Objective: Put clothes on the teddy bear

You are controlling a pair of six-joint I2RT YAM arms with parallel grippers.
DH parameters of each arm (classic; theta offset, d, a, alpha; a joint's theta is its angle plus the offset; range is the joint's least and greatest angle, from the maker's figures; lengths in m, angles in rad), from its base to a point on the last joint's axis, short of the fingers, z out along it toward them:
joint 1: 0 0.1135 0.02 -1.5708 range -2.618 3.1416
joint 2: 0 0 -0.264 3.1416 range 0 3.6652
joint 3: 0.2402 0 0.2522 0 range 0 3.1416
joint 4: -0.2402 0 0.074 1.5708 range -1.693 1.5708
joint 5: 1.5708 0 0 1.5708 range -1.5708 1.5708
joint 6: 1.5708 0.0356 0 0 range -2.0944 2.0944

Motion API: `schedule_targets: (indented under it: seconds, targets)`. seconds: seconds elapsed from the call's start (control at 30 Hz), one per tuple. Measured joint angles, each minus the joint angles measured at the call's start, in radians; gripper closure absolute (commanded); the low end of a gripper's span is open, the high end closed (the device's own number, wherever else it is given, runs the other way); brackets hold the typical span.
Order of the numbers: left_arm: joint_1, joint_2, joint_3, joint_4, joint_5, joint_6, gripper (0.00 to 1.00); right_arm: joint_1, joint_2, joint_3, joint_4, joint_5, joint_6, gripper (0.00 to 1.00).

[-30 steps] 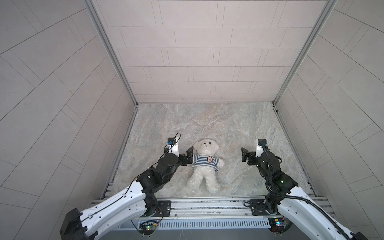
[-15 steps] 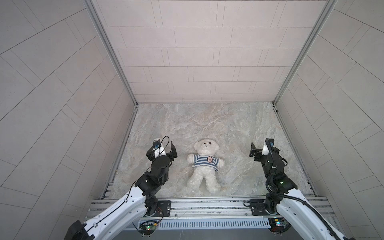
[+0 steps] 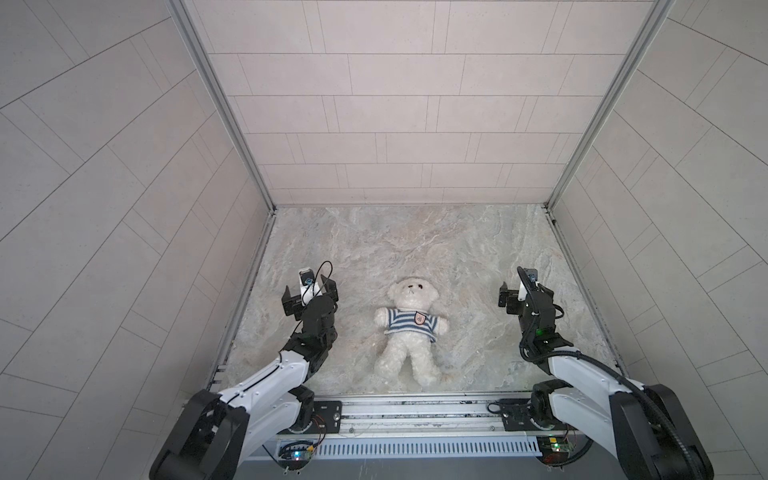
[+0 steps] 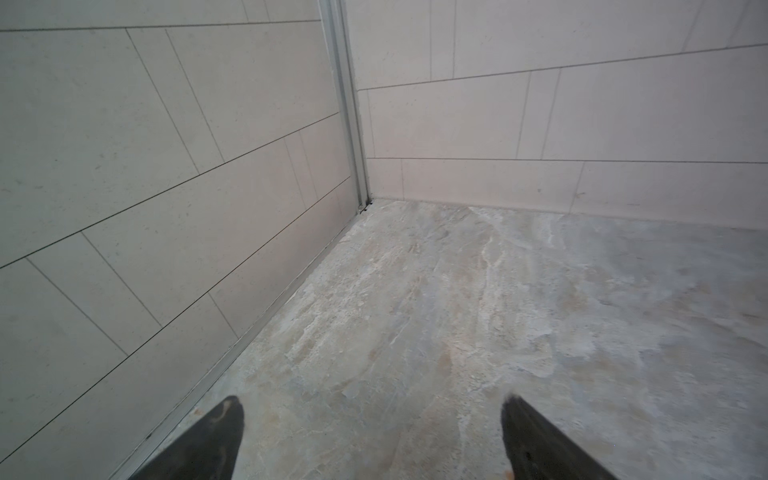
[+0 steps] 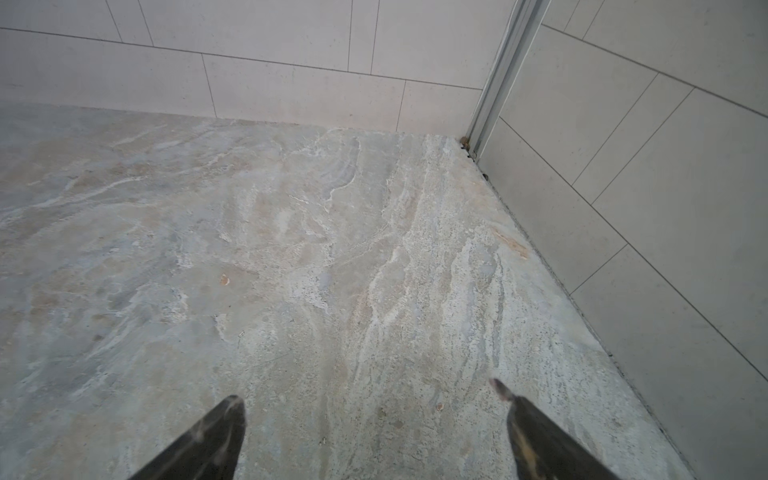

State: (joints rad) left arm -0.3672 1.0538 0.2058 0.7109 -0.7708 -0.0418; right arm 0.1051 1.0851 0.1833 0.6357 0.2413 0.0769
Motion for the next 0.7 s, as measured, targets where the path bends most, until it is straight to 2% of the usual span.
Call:
schedule_targets:
  seconds: [0.17, 0.4, 0.6, 0.7]
  targets:
    - [0.097, 0.170, 0.000, 0.152, 0.090, 0.004, 0.00, -0.026, 0.178, 0.018, 0.146, -0.006, 0.014, 0.01]
    - [0.149, 0.283, 0.007, 0.305, 0.199, 0.035, 0.00, -0.033, 0.278, 0.056, 0.263, 0.001, 0.008, 0.01]
    - [0.166, 0.365, 0.070, 0.320, 0.293, 0.058, 0.00, -0.056, 0.488, 0.068, 0.450, 0.007, 0.011, 0.01]
    - [0.188, 0.410, 0.092, 0.332, 0.327, 0.057, 0.00, -0.059, 0.510, 0.066, 0.460, 0.011, 0.013, 0.01]
